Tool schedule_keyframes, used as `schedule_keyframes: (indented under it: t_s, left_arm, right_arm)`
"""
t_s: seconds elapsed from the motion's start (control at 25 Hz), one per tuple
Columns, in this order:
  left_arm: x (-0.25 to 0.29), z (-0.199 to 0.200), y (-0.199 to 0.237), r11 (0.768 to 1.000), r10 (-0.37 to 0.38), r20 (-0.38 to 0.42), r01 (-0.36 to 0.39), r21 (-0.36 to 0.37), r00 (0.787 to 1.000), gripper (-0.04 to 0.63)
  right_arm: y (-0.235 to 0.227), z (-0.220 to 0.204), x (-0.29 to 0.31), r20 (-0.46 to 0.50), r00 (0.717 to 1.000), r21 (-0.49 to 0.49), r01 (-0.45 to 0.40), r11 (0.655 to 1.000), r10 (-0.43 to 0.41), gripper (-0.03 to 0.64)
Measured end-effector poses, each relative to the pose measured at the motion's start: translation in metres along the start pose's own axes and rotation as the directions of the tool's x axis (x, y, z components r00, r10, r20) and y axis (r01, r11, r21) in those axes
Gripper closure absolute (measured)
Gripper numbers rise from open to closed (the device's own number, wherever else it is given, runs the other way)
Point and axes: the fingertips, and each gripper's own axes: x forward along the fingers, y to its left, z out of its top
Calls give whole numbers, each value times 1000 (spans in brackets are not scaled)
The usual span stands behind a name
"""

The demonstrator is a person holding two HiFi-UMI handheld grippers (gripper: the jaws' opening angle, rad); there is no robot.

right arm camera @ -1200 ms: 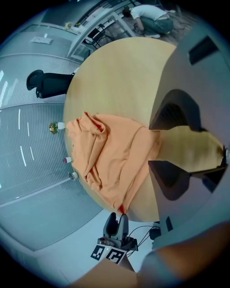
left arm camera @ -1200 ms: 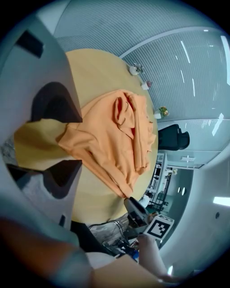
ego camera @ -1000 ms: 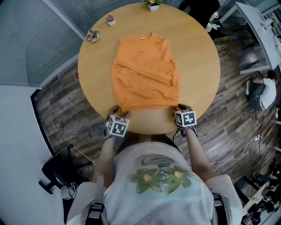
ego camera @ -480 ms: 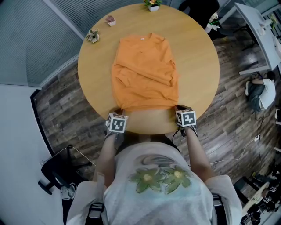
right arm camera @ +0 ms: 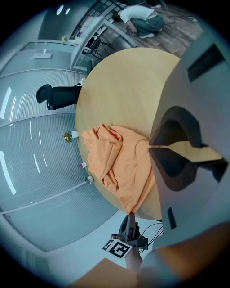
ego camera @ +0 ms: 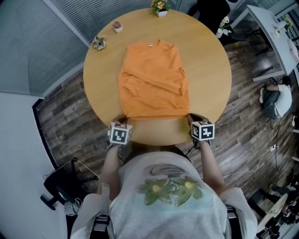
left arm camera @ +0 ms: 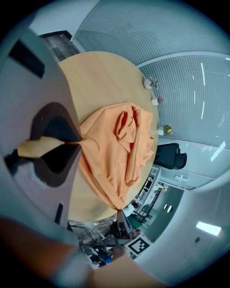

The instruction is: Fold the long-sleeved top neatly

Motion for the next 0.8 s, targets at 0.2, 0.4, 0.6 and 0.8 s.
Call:
schedule_keyframes:
  t_s: [0.2,0.4,0.6,0.8]
  left_arm:
    - [-19,22,6,1000,12,76,-12,-7,997,574]
    - [-41,56,16,1000,29,163,-30,0,986,574]
    - [-57,87,22,998,52,230,-57,15,972,574]
    - [-63,100,23,998,64,263,-66,2,963,575]
  right_arm:
    - [2,18,-17,64,998,-12,3,1000,-3,588]
    - [3,44,-34,136,991,-20,7,1000,-4,589]
    - [3,71,-46,195,981,-25,11,1000,-6,589]
    - [4,85,-54,236,972,-28,18,999,-11,591]
